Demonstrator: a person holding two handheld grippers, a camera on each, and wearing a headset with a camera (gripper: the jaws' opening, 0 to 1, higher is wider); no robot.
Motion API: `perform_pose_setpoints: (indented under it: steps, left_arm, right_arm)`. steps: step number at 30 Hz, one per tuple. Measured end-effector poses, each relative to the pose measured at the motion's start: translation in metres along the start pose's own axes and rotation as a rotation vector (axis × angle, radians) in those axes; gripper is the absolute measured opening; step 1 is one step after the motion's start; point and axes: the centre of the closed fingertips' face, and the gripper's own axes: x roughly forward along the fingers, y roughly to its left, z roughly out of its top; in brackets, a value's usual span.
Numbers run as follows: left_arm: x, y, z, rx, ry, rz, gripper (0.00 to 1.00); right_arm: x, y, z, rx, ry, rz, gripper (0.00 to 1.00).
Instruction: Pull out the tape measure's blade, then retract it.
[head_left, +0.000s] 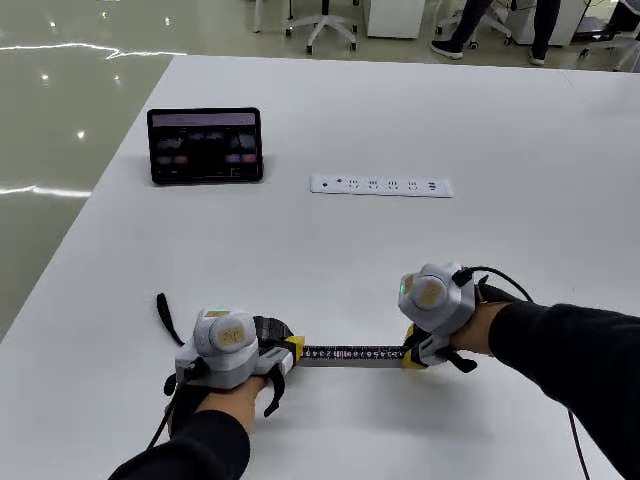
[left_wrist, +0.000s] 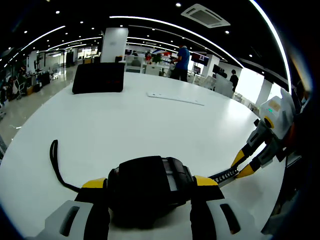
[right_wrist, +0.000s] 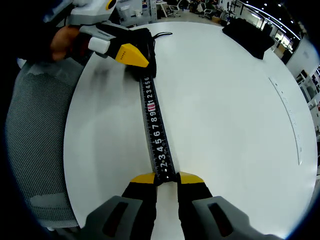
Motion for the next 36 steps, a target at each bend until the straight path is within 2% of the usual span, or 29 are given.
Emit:
perform_pose_setpoints:
  steps: [36]
  left_arm:
    - [0.0,0.001,0.0,-0.01,0.004,-0.008,0.62]
  right_arm:
    - [0.014,0.005,0.03,-0.007,-0.046,-0.003,0.11]
